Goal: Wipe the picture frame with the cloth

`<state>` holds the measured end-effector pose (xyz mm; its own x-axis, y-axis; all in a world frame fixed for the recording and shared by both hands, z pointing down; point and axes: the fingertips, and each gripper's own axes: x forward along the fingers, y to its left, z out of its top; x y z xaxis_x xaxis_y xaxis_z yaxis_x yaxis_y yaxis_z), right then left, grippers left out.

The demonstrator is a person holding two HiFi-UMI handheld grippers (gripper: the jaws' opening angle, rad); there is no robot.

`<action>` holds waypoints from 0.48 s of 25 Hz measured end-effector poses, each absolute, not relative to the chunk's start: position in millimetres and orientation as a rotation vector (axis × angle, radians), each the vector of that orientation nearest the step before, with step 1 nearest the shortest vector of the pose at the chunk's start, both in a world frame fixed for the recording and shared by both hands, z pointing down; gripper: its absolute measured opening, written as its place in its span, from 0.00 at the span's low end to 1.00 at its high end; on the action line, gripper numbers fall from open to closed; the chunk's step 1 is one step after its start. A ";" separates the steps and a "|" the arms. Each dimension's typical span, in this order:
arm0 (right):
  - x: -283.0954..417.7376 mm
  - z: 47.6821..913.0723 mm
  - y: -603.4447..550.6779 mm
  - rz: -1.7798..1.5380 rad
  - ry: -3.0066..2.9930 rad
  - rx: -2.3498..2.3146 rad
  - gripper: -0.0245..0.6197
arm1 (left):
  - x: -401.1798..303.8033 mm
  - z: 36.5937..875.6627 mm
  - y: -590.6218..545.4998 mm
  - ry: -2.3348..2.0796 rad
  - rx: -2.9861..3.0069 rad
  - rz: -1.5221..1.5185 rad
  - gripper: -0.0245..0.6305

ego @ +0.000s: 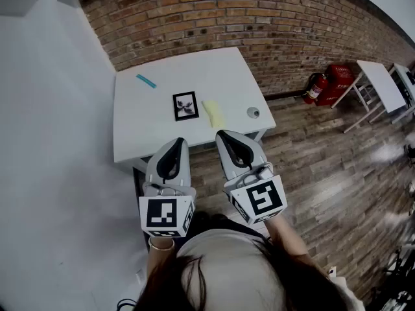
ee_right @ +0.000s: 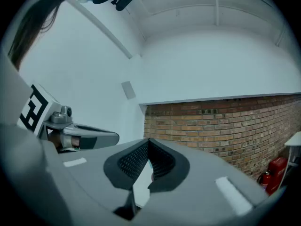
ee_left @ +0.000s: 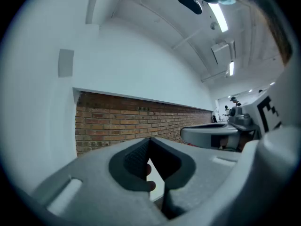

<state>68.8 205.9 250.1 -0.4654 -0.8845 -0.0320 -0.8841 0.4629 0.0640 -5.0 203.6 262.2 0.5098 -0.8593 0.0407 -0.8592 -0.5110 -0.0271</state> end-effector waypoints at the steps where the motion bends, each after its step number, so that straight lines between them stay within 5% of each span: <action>1: 66.9 250.0 205.0 -0.112 -2.685 1.622 0.05 | -6.7 262.7 202.7 1.550 -2.728 -0.076 0.04; 12: 53.1 250.6 195.7 -0.065 -2.699 1.696 0.05 | -25.9 274.2 191.6 1.517 -2.768 -0.099 0.04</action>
<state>53.1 195.7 250.6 -0.4331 -0.8993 -0.0611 -0.9012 0.4334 0.0099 -25.9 191.6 274.2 0.5365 -0.8415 0.0631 -0.8426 -0.5383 -0.0157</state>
